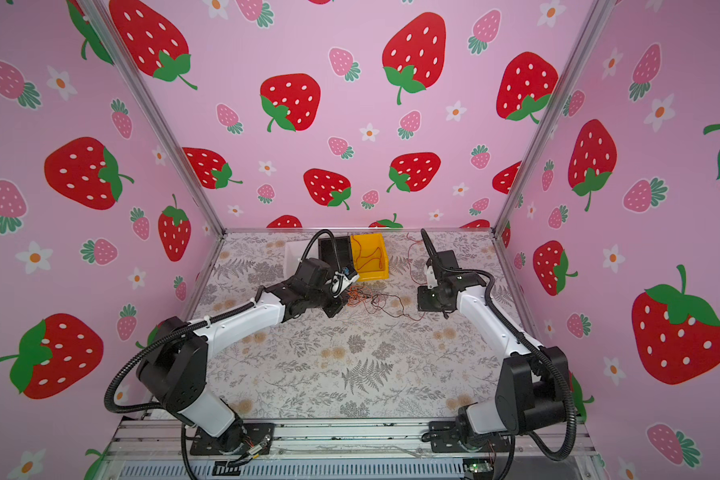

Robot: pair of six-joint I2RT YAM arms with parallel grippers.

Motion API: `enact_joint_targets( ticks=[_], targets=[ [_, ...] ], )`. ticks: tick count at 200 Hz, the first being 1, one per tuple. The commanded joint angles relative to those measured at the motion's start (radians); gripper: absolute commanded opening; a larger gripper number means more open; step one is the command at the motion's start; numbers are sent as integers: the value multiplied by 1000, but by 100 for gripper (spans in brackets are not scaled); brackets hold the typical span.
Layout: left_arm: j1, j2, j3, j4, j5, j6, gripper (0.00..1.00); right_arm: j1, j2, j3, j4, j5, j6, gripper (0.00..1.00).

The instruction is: Untangle the cables

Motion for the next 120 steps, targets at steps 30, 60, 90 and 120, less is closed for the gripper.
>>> enact_joint_targets(
  ticks=[30, 60, 90, 120],
  targets=[
    [48, -61, -40, 9, 32, -20, 0, 4, -49, -11, -80, 180, -66, 0],
    [48, -73, -36, -73, 89, 26, 0, 4, -105, 0, -15, 115, -63, 0],
    [48, -100, -68, -129, 77, 25, 0, 20, -77, 63, 14, 77, -42, 0],
    [48, -151, -134, -127, 76, 12, 0, 88, 11, 164, 92, 49, -32, 0]
  ],
)
